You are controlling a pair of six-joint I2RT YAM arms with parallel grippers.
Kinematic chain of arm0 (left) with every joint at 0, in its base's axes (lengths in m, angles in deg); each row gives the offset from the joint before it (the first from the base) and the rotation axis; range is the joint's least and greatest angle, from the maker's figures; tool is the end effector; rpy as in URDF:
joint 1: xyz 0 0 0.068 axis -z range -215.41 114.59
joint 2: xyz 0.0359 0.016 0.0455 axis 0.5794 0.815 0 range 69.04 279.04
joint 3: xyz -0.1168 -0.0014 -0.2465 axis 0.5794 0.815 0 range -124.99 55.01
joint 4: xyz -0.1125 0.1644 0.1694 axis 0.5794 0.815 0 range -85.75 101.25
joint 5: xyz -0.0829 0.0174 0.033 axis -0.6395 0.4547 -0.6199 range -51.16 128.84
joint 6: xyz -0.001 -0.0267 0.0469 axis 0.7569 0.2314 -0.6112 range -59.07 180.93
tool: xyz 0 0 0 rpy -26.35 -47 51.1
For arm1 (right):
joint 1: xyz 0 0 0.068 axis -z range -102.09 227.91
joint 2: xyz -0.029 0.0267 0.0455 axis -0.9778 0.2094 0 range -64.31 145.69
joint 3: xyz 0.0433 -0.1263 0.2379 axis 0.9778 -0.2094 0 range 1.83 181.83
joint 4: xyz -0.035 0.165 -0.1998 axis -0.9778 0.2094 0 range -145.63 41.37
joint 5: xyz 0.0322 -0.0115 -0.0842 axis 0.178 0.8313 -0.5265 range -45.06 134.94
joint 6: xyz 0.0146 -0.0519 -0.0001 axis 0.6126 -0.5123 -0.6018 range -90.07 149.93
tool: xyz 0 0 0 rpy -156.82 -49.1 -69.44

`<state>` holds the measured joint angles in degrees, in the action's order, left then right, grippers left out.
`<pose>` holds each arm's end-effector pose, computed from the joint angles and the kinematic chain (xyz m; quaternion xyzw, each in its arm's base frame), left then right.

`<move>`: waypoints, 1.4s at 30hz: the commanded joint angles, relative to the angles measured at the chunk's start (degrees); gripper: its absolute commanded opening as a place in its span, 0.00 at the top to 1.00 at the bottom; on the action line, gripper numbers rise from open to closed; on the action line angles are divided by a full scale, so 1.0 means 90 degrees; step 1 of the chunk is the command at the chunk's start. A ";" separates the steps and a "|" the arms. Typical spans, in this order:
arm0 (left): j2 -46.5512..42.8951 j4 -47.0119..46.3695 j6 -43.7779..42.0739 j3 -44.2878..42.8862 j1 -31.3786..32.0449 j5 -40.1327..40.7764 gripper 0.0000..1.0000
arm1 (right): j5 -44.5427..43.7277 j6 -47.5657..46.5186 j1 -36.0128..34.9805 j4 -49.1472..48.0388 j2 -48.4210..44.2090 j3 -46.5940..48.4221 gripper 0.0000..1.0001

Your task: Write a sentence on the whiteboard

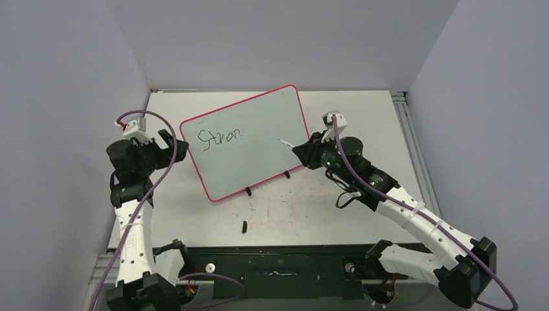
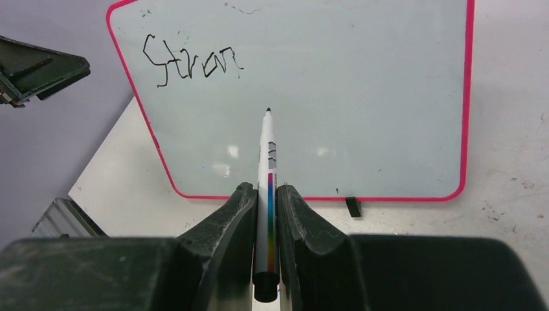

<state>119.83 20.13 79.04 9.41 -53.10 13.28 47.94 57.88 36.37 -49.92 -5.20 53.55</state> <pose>0.1967 0.0466 0.3174 -0.1280 0.8036 -0.1844 0.5513 0.1798 0.1618 0.3433 -0.1088 0.7754 0.3712 0.4991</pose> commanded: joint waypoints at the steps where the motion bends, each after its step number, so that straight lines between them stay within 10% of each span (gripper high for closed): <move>1: 0.0190 -0.1156 0.0158 0.0009 -0.0279 -0.0634 0.05 | 0.1341 -0.0232 0.0495 -0.0923 0.0192 0.0117 0.95; 42: 0.2359 -0.3130 0.1298 0.0034 -0.0681 -0.2470 0.27 | 0.2058 -0.0313 0.0783 -0.3347 0.3195 0.0964 0.95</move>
<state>140.16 -5.33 90.45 10.63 -60.05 -7.38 67.18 54.79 44.13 -73.87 22.78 60.55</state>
